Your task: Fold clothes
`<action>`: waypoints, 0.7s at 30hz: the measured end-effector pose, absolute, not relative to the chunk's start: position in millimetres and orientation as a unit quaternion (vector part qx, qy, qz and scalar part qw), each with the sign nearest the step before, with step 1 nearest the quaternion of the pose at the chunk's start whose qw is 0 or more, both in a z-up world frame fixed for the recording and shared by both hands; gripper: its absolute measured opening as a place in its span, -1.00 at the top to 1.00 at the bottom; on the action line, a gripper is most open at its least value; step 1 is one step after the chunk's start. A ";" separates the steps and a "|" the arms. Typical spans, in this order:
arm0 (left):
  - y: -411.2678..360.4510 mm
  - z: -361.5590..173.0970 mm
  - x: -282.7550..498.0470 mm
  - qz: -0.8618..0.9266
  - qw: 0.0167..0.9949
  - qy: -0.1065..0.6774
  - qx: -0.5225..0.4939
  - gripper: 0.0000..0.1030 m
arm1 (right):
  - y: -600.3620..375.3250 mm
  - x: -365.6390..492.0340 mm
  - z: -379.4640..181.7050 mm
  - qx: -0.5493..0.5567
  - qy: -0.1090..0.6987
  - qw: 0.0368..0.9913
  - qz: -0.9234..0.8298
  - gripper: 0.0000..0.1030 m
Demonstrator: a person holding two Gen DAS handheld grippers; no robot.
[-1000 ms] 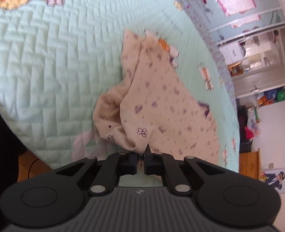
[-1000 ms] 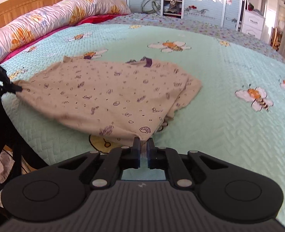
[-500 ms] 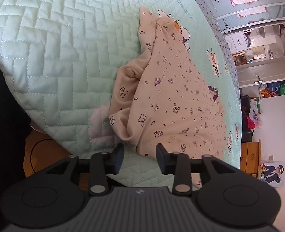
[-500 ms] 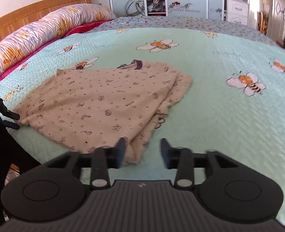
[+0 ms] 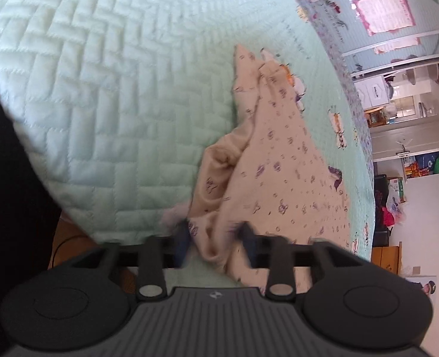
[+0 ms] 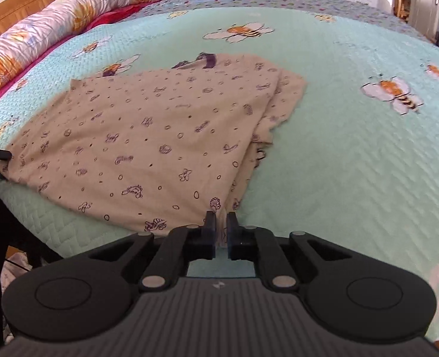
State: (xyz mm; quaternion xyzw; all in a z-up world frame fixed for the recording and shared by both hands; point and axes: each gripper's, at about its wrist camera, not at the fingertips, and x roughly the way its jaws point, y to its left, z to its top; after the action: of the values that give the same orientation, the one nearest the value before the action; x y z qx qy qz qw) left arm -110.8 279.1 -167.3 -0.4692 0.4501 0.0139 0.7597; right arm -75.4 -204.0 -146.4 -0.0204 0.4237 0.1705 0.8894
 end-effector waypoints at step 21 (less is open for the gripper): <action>288.7 -148.0 -65.2 0.042 0.815 0.453 -0.358 -0.09 | -265.5 19.1 -182.5 0.323 0.406 0.846 0.122 -0.41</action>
State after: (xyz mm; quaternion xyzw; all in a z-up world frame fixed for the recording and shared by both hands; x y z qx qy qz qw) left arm -65.2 288.7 -148.0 -0.3577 0.4532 0.0419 0.8154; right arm 19.1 -265.5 -182.5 0.3226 0.4061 0.1225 0.8462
